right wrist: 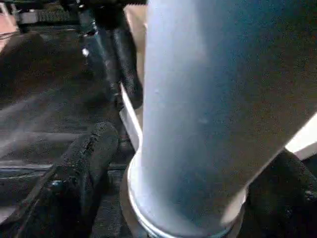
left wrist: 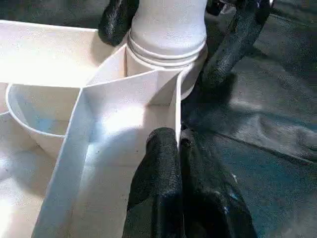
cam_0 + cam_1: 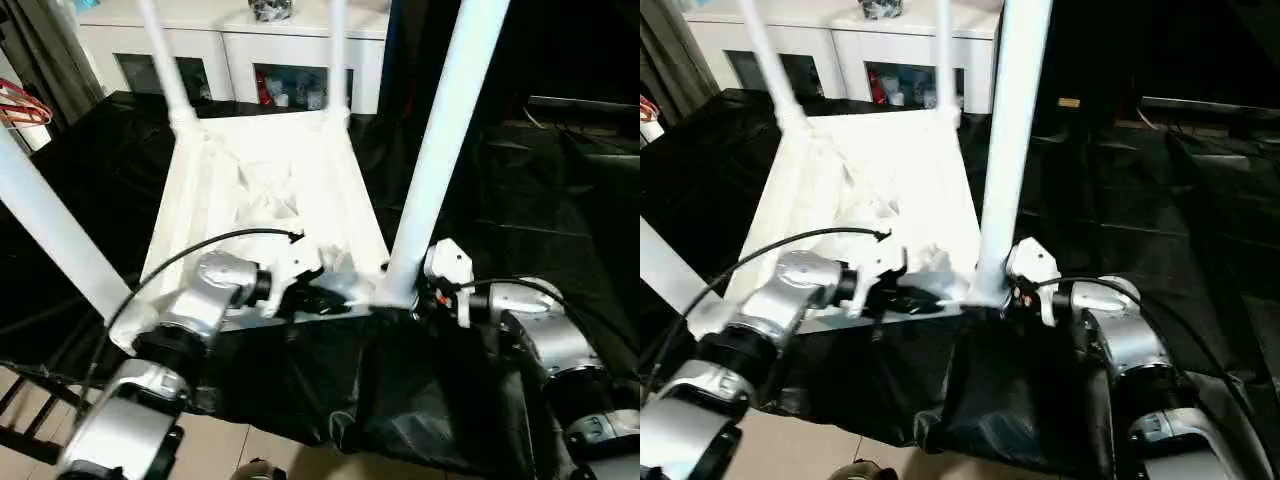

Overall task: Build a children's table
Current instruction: Rotate leg to tighten

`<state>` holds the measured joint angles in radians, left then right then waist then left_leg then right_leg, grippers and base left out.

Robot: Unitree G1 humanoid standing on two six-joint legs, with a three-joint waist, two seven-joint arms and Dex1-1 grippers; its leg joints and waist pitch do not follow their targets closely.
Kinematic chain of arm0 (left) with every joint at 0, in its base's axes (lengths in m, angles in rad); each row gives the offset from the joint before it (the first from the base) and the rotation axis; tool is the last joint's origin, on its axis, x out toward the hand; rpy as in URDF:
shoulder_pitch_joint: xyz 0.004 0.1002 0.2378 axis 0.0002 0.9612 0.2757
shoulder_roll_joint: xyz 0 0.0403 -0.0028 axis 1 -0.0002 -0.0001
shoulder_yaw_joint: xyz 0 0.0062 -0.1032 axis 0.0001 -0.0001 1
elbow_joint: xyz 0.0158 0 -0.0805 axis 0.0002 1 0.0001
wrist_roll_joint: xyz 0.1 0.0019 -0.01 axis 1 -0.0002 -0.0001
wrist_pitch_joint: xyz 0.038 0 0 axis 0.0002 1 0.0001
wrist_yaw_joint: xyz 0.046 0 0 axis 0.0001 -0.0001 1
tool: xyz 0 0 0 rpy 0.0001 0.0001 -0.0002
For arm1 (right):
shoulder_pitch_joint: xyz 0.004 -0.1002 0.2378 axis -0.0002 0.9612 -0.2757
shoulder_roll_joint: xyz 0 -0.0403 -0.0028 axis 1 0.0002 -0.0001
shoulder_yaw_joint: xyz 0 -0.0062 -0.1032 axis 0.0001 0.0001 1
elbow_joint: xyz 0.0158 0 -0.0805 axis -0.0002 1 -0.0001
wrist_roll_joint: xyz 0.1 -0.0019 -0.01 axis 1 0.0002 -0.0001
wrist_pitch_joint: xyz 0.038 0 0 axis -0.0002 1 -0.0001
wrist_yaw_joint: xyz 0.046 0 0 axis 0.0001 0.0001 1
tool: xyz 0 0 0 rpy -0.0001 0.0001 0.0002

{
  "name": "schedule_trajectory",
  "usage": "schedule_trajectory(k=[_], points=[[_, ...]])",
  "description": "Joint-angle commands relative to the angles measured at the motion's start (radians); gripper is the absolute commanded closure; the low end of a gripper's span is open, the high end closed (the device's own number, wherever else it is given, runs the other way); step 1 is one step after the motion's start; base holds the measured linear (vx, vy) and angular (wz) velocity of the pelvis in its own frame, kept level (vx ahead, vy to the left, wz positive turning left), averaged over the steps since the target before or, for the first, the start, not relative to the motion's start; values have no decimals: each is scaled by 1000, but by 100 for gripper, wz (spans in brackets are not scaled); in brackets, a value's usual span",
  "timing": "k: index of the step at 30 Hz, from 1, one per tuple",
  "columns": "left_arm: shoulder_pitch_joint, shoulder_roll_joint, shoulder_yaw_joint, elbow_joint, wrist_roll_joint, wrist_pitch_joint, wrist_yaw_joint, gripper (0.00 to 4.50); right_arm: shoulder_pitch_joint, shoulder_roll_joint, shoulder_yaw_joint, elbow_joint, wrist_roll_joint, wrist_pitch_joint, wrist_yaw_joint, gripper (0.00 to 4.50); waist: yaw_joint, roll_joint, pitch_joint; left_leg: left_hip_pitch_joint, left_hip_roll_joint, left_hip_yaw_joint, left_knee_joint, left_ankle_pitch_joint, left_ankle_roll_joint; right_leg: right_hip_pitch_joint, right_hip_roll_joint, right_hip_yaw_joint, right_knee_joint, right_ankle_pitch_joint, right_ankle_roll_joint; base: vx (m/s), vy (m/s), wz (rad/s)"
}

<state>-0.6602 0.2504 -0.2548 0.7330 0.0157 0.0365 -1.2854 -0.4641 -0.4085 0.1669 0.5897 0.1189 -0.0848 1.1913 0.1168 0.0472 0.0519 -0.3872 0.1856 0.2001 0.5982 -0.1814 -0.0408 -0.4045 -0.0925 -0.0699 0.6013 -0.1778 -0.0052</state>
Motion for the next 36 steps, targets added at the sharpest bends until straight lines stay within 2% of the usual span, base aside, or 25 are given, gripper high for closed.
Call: schedule_trajectory(k=[1, 11, 18, 20, 21, 23, 24, 25, 27, 29, 30, 35, 36], points=[[-27, -6, -2, -42, -32, -4, -20, 450, 17, -1, 38, -25, 7, 25, 49, 86, -2, -17, -72, 20, 52, -21, -66, -168, 109, 49, -63, 40, -61, -154, -271, 0, 0, 0], [-28, 5, -3, -42, -34, 1, -44, 450, 19, -19, 43, -28, 2, 43, 77, 168, 1, -18, -71, 20, 52, -22, -67, -171, 98, 48, -65, 40, -62, -177, -262, 0, 0, 0], [-27, 4, 4, -40, -28, 0, -28, 450, 18, 1, 34, -18, -7, 49, 34, 180, 1, -18, -71, 20, 52, -22, -67, -170, 96, 48, -64, 40, -62, -179, -260, 0, 0, 0], [-31, -5, 9, -25, -15, -8, 20, 450, 14, 21, 28, 3, -22, 55, -33, 180, -1, -18, -71, 19, 52, -23, -68, -169, 90, 48, -65, 40, -62, -183, -259, 0, 0, 0], [-40, -24, 23, -4, -4, -7, 92, 450, 3, 46, 18, 39, -49, 47, -128, 181, -5, -16, -70, 20, 52, -23, -69, -181, 81, 46, -65, 40, -64, -200, -255, 0, 0, 0], [-45, -40, 30, 7, 2, -3, 140, 450, -8, 67, 9, 75, -73, 43, -213, 181, -10, -20, -67, 24, 48, -23, -72, -213, 62, 47, -65, 40, -73, -253, -243, 0, 0, 0], [-49, -53, 33, 14, 12, 0, 183, 450, -20, 85, -1, 105, -85, 48, -280, 181, -16, -17, -65, 23, 48, -25, -74, -225, 50, 45, -67, 40, -76, -285, -235, 0, 0, 0], [-55, -81, 36, 30, 27, 9, 257, 450, -39, 119, -20, 155, -101, 50, -397, 181, -22, -20, -64, 24, 47, -26, -77, -244, 35, 45, -66, 39, -79, -316, -222, 0, 0, 0], [-64, -112, 37, 49, 48, 21, 346, 450, -63, 163, -55, 205, -91, 76, -515, 181, -35, -17, -62, 27, 46, -29, -80, -275, 19, 43, -66, 38, -86, -354, -213, 0, 0, 0], [-68, -136, 36, 58, 55, 35, 388, 450, -76, 189, -67, 230, -90, 86, -577, 181, -40, -19, -62, 26, 43, -29, -79, -278, 19, 43, -66, 39, -89, -370, -201, 0, 0, 0], [-73, -160, 34, 67, 63, 44, 440, 450, -90, 214, -75, 252, -96, 93, -644, 181, -43, -16, -62, 26, 43, -28, -78, -280, 20, 42, -65, 39, -91, -370, -199, 0, 0, 0], [-91, -210, 30, 89, 68, 41, 503, 450, -113, 280, -77, 281, -100, 57, -699, 181, -43, -16, -66, 23, 42, -27, -77, -255, 38, 43, -64, 40, -87, -314, -205, 0, 0, 0], [-97, -222, 31, 91, 68, 40, 514, 450, -117, 296, -81, 283, -93, 36, -693, 147, -42, -16, -66, 22, 42, -27, -77, -253, 42, 44, -64, 39, -86, -303, -208, 0, 0, 0]])
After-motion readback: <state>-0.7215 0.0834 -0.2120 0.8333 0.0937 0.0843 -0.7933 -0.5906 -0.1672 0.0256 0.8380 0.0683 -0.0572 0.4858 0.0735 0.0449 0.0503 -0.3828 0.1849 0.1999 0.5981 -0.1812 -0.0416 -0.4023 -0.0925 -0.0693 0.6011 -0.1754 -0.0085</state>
